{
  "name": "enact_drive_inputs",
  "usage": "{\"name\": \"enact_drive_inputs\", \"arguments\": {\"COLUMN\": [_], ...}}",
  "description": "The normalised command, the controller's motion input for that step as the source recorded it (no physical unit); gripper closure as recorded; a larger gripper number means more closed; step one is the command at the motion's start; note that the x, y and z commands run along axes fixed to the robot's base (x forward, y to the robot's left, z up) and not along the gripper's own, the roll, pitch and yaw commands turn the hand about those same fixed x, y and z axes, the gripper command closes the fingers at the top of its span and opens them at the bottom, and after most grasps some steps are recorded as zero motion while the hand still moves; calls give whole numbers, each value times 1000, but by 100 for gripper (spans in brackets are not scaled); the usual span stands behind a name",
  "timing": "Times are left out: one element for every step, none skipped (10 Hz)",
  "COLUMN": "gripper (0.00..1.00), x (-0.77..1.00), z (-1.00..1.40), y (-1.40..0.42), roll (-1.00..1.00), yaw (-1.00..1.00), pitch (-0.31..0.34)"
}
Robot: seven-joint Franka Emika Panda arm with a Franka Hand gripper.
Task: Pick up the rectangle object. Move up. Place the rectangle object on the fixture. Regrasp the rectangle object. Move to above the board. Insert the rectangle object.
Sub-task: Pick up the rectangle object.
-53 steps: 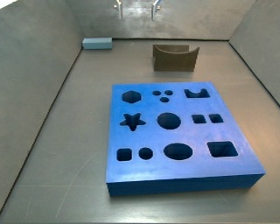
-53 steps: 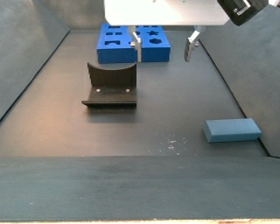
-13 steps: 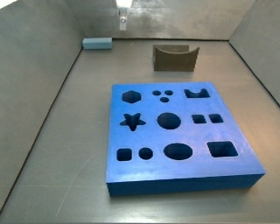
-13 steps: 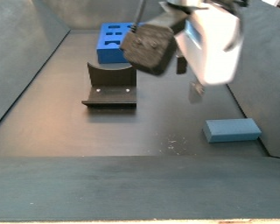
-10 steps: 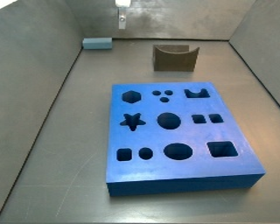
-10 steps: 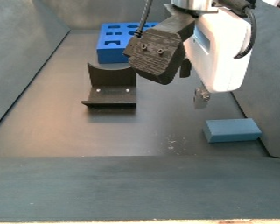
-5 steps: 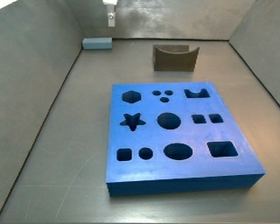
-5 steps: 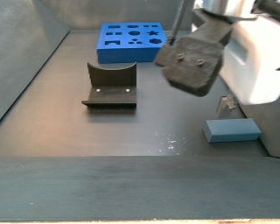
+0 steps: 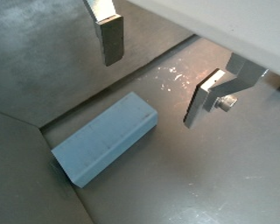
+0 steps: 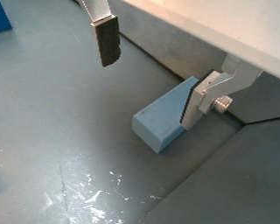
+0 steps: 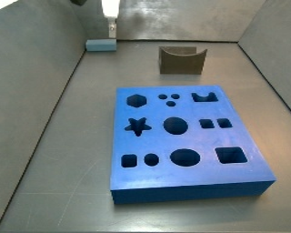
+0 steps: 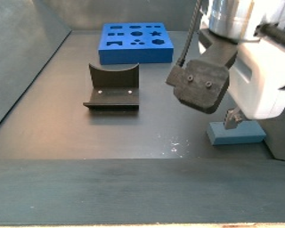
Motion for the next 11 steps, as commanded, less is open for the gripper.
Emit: {"name": "enact_drive_inputs", "arguments": {"gripper": [0,0,0,0,0,0,0,0,0,0,0], "x": [-214,-257,0,-86,-460,-566,-769,-154,0,200,274], "z": [-977,-1000,-249,-49,-274,-434,-549,-14,-17,-423,-926], "y": [37,74,6,0,31,120,197,157,-26,0,-46], "roll": [-111,-60,0,0,0,-89,-214,-160,17,0,-29], "yaw": [0,14,0,0,-6,0,0,0,0,0,0], "pitch": [-14,0,40,-83,-326,-494,-669,-106,0,100,220]}}
